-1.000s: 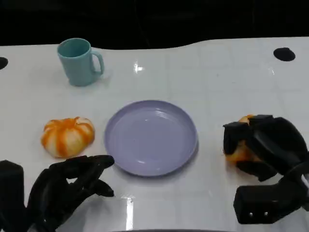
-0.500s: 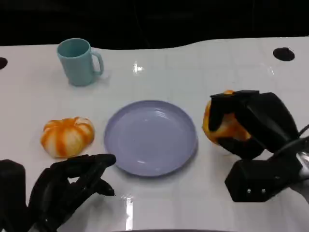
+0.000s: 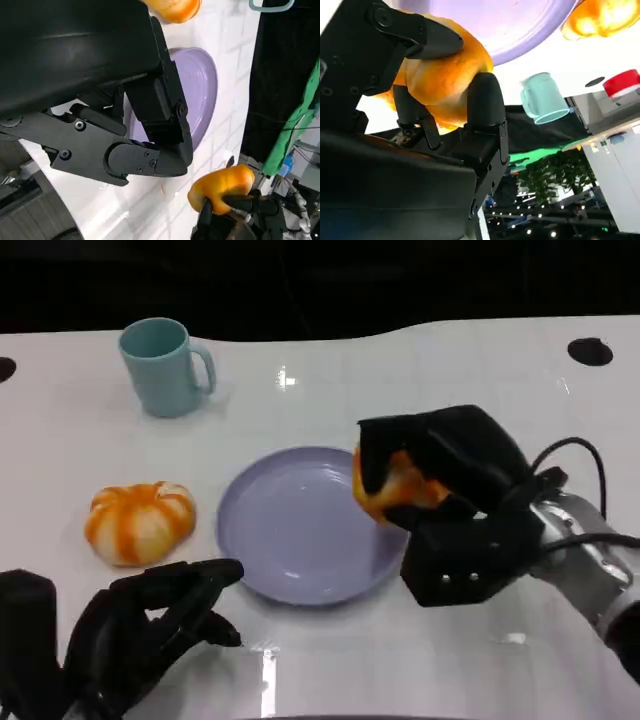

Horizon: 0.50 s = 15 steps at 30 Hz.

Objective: Grasp the bread from the table and place it into the plate.

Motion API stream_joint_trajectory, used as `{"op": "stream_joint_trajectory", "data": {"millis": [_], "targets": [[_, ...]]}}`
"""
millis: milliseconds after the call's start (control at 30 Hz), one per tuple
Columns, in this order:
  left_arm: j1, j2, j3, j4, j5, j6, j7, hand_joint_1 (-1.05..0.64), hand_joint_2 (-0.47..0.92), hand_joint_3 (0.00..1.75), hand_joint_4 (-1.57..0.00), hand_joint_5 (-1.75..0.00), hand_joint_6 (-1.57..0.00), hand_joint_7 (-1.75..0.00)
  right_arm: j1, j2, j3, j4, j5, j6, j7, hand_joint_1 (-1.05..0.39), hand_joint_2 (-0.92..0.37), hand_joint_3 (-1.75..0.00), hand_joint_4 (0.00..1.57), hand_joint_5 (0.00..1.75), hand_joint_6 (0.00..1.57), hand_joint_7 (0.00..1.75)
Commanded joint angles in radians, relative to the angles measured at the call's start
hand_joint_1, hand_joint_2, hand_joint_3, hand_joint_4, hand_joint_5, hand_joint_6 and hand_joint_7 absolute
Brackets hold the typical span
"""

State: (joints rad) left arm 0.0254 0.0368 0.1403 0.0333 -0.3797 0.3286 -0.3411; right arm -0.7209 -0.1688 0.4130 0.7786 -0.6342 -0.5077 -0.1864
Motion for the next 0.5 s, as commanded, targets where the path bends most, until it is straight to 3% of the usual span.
{"op": "stream_joint_trajectory", "data": {"millis": [33,367,400,433,467,500], "targets": [[-0.005,0.013,0.006,-0.005,-0.003,0.003,0.007,-0.44,0.92,0.32,-0.70,-1.54,-1.29,-0.01,-0.080,0.029,0.005,0.099,0.017,-0.022,0.006,-0.08,-0.30,-1.34,0.97,1.75,0.73,1.75],[0.001,0.023,0.000,-0.020,0.009,0.004,0.011,-0.46,0.92,0.33,-0.67,-1.55,-1.29,-0.01,-0.132,0.072,0.020,0.182,0.027,-0.047,0.015,-0.12,-0.29,-1.33,0.95,1.75,0.73,1.72],[0.005,0.022,-0.001,-0.026,0.009,0.004,0.012,-0.46,0.92,0.33,-0.67,-1.55,-1.29,-0.01,-0.131,0.073,0.020,0.180,0.030,-0.042,0.031,-0.13,-0.30,-1.32,0.95,1.75,0.75,1.64],[0.007,0.022,-0.002,-0.029,0.010,0.004,0.013,-0.46,0.92,0.33,-0.68,-1.55,-1.29,-0.01,-0.131,0.073,0.020,0.178,0.032,-0.038,0.044,-0.13,-0.35,-1.25,0.91,1.75,0.83,1.35],[0.009,0.022,-0.003,-0.033,0.010,0.005,0.014,-0.46,0.92,0.33,-0.68,-1.56,-1.29,-0.02,-0.127,0.074,0.021,0.172,0.033,-0.031,0.061,-0.13,-0.39,-1.17,0.88,1.66,0.83,1.16],[0.011,0.021,-0.004,-0.036,0.010,0.005,0.014,-0.45,0.92,0.34,-0.68,-1.56,-1.29,-0.02,-0.123,0.074,0.021,0.165,0.035,-0.027,0.075,-0.13,-0.49,-0.93,0.86,1.43,0.86,0.82]]}}
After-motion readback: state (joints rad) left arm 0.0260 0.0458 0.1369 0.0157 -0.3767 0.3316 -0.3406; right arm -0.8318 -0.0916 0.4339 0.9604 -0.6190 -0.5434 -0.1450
